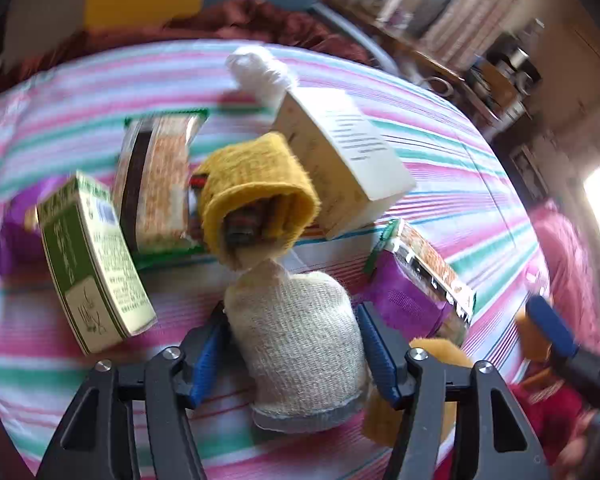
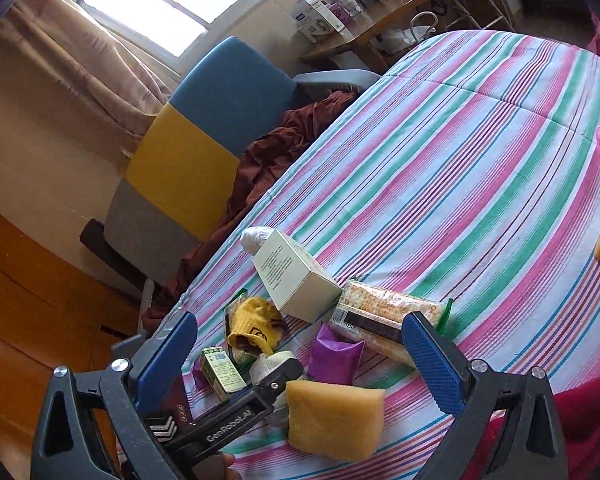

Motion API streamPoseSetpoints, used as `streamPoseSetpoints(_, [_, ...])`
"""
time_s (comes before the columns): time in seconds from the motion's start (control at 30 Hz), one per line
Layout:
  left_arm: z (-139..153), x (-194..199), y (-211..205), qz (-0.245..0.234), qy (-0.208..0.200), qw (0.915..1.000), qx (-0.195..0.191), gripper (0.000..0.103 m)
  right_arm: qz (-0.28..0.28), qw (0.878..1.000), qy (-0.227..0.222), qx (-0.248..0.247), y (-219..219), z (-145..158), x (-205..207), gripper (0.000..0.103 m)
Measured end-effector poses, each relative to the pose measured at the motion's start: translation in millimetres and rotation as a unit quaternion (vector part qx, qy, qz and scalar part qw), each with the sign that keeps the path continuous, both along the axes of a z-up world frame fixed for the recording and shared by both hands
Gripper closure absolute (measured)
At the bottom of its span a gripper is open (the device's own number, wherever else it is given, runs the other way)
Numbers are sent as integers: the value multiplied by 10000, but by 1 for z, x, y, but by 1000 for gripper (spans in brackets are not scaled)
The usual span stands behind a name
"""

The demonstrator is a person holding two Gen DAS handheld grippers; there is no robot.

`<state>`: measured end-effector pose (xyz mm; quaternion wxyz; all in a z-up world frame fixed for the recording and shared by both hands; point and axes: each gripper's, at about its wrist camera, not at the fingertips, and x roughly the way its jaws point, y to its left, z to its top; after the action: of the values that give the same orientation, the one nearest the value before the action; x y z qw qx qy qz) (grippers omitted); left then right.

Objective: Organize objects
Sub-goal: 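Grasp the white knit sock roll with the left tool, then grasp the second yellow sponge with the right tool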

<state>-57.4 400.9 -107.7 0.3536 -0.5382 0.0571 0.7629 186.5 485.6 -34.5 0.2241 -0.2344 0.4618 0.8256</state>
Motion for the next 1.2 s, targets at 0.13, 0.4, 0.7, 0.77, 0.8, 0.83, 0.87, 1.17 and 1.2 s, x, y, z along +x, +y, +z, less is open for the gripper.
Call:
streamPoseSetpoints(0.13, [2, 11, -23, -169, 5, 9997, 147, 48, 82, 9999, -94, 30, -1, 0, -4, 0])
streamPoseSetpoints(0.4, [6, 43, -89, -634, 395, 9969, 251, 48, 314, 9982, -503, -58, -2, -8, -17, 0])
streamPoseSetpoints(0.7, [5, 60, -133, -704, 463, 9956, 419, 49, 678, 9899, -1243, -83, -8, -22, -40, 0])
streamPoseSetpoints(0.77, [3, 65, -137, -734, 564, 9948, 433, 50, 692, 9874, -1420, -69, -9, -26, -44, 0])
streamPoseSetpoints(0.8, [3, 66, -138, -749, 598, 9944, 437, 50, 714, 9856, -1528, -79, -9, -28, -47, 0])
streamPoseSetpoints(0.83, [3, 65, -137, -747, 591, 9944, 447, 50, 762, 9833, -1652, -106, -10, -31, -50, 0])
streamPoseSetpoints(0.87, [3, 63, -137, -739, 569, 9946, 459, 50, 821, 9808, -1767, -99, -13, -32, -53, 0])
streamPoseSetpoints(1.17, [0, 65, -140, -768, 646, 9934, 555, 50, 1551, 9507, -2682, 141, -50, -45, -78, 0])
streamPoseSetpoints(1.2, [0, 65, -140, -760, 644, 9934, 573, 50, 1574, 9478, -2768, 144, -52, -47, -80, 0])
